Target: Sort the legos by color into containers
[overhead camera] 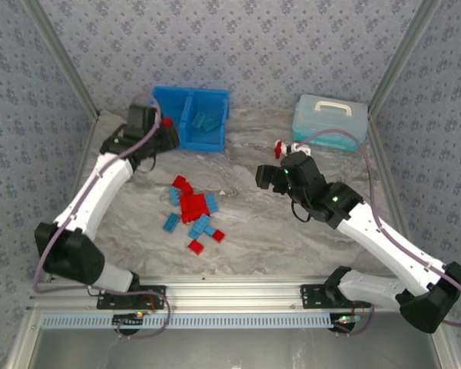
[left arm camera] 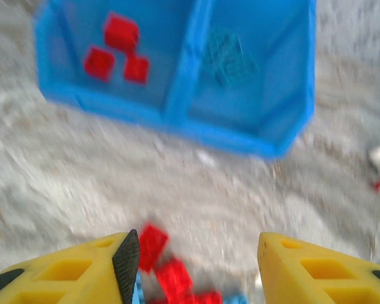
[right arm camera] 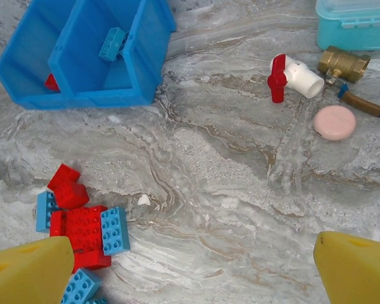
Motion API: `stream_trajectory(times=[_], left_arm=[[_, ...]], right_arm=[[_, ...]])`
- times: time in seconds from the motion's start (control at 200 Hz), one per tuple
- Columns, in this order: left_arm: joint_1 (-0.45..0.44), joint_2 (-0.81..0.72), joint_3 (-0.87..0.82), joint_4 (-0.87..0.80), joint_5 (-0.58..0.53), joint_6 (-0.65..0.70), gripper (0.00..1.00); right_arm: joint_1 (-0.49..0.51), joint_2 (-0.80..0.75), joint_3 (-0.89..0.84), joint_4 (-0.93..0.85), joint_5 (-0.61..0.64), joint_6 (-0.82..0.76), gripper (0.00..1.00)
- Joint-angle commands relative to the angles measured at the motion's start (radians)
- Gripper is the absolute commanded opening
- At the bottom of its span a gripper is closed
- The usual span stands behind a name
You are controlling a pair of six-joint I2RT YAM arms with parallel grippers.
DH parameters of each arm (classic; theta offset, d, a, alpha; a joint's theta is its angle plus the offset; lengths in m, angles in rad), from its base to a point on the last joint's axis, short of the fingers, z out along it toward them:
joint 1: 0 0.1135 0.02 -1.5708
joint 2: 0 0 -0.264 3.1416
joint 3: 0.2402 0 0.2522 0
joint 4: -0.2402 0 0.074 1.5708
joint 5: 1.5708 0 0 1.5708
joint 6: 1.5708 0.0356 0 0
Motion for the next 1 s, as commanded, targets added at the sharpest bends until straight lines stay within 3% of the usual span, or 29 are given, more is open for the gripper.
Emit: stream_trajectory(times=[0.0,0.165,0.275,0.365,0.46,0.635,0.999], left_arm=[[-0.066,-0.031,-0.167,-0.021,-0.029,-0.077,0.54],[-0.156,-0.035,-0.358,0.07,-0.011,-0.201,0.62],[-0.16,0.037,-0.35,0.095,-0.015,-0.248,0.7],[-0.159,0.094,-0.318,0.09,-0.091,-0.293,0.74],[-0.159,0.145,-0.292,0.113,-0.134,-0.317,0.74],[-0.161,0.245,-0.221,0.128,-0.117,-0.318,0.73],[-0.162,0.37,-0.18,0.139,-0.138,-0.323,0.61]], right_arm=[[0.001,0.023,0.013,0.021,-0.017,-0.005,1.0],[0.001,0.045,0.002,0.041,-0.034,-0.004,1.0],[0.001,0.055,0.009,0.042,-0.049,-0.001,1.0],[0.003,0.055,0.02,0.029,-0.049,-0.005,1.0],[0.005,0.045,0.024,0.007,-0.032,-0.005,1.0],[0.003,0.013,0.004,-0.004,-0.01,-0.002,1.0],[0.001,-0.004,0.013,-0.007,-0.005,-0.005,1.0]])
